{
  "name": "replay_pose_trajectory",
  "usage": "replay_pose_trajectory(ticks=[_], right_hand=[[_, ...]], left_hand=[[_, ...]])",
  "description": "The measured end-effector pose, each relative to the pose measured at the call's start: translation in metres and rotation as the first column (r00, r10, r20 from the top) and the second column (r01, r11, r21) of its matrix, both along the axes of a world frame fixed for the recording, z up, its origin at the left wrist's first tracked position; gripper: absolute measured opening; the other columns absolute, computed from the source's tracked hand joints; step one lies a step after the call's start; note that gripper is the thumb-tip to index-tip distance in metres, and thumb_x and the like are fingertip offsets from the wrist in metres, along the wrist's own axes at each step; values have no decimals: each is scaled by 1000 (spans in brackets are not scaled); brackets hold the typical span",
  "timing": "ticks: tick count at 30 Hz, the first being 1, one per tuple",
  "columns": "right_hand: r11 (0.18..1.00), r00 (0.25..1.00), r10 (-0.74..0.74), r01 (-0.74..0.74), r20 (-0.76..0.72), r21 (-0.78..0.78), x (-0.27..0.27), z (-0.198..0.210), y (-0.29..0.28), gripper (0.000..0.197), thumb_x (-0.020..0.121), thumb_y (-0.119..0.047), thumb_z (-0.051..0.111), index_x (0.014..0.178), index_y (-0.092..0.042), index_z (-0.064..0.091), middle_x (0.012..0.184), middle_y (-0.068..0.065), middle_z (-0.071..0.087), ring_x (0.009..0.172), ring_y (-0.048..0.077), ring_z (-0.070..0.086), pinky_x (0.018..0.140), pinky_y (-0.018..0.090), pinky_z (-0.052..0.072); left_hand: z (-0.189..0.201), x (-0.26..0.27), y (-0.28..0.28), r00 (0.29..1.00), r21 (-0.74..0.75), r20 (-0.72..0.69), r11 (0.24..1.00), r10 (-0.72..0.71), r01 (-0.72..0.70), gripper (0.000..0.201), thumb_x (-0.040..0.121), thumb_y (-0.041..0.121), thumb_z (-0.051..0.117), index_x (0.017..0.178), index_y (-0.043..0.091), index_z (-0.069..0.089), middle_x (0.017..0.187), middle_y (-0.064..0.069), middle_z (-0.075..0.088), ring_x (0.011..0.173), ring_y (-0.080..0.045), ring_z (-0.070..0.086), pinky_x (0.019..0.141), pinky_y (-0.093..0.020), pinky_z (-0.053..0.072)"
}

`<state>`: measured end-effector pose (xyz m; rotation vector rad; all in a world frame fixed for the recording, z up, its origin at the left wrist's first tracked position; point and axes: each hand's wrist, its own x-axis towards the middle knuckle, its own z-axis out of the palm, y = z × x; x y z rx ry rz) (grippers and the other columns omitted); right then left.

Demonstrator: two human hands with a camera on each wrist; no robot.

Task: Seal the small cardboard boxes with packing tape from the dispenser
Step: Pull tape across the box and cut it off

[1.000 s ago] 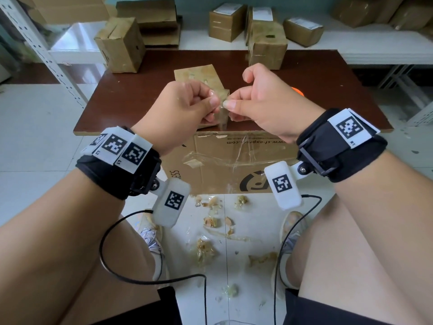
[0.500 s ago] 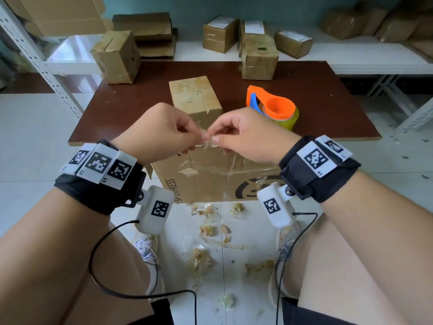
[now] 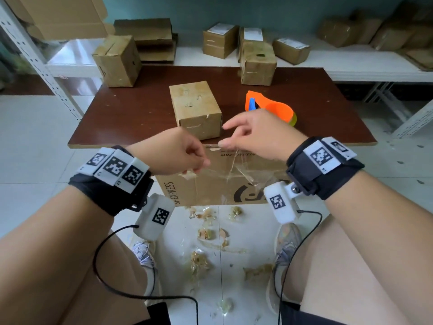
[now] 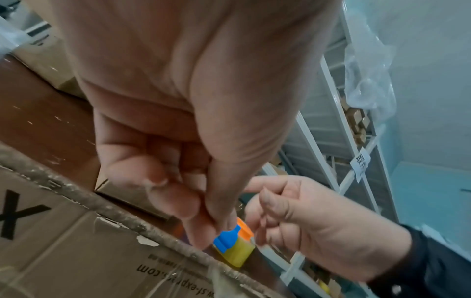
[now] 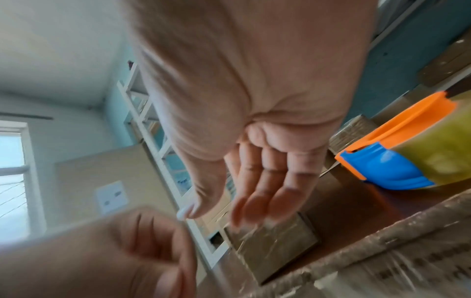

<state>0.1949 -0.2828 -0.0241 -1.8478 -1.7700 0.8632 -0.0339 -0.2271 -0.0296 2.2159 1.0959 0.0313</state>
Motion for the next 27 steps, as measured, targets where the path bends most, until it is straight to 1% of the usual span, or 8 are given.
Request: replay_pose_trajectory(ticks=[5, 10, 12, 15, 18, 22, 24, 27], right_hand=[[916, 842, -401, 364, 360, 170, 53, -23, 44, 77, 85, -80, 62, 135, -22, 58, 131, 5, 62, 125, 31, 57, 105, 49, 45], [928, 735, -298, 373, 609, 5, 59, -52, 58, 56, 95, -73, 55, 89, -17, 56, 87, 1, 64, 108, 34, 61, 106, 53, 29], [916, 764, -332, 401, 554, -4, 56, -46, 62, 44, 100, -59, 55, 96, -16, 55, 89, 2, 62, 103, 34, 59, 110, 55, 27], [890, 855, -450, 454, 258, 49, 58, -38, 66, 41, 96, -55, 58, 101, -15, 60, 94, 3, 64, 95, 33, 61, 105, 51, 40], [871, 830, -434, 485, -351, 71, 47, -23, 51, 47, 92, -47, 69, 102, -1, 72, 93, 8, 73, 87, 28, 70, 83, 41, 51], [921, 452, -148, 387, -880, 44, 19, 5, 19, 41, 100, -28, 63, 128, 1, 70, 131, 21, 71, 127, 36, 66, 113, 48, 49], [952, 192, -85, 305, -978, -23, 3, 20, 2, 38, 104, -21, 53, 133, 1, 65, 133, 20, 69, 118, 31, 68, 102, 40, 56], [969, 32, -105, 228, -994, -95, -18, 27, -14, 32, 101, -23, 51, 116, -1, 69, 96, 15, 71, 83, 25, 68, 81, 35, 58]], left_hand=[[-6, 9, -2, 999, 95, -32, 995, 3, 0, 43, 101, 60, 57, 82, 24, 69, 60, 8, 54, 46, -2, 48, 44, -13, 43], [-10, 19, -7, 997, 64, -57, 997, -45, 49, 33, 101, 60, 59, 100, 29, 71, 78, 3, 66, 76, -14, 69, 68, -26, 54], [-12, 23, -8, 999, 88, -37, 995, -37, 40, 35, 101, 59, 60, 102, 27, 72, 85, -3, 70, 80, -18, 70, 72, -32, 57], [-10, 28, -6, 998, 122, 60, 992, 15, -23, 38, 101, 60, 59, 107, 25, 73, 90, 0, 72, 83, -17, 70, 80, -40, 61], [-8, 35, -5, 966, 64, 234, 990, 107, -125, 51, 101, 62, 57, 129, 20, 67, 110, 4, 73, 95, -13, 70, 85, -37, 61], [-7, 51, -4, 766, -269, 501, 914, 403, -305, 105, 87, 92, 40, 160, 17, 37, 130, 4, 63, 118, -11, 63, 104, -36, 52], [-5, 57, -2, 600, -473, 609, 845, 519, -251, 105, 82, 100, 28, 150, 25, 53, 139, 2, 67, 128, -15, 65, 113, -45, 50], [9, 61, -12, 362, -635, 699, 768, 617, -83, 75, 106, 73, 20, 128, 23, 72, 129, -5, 76, 123, -19, 71, 109, -45, 55]])
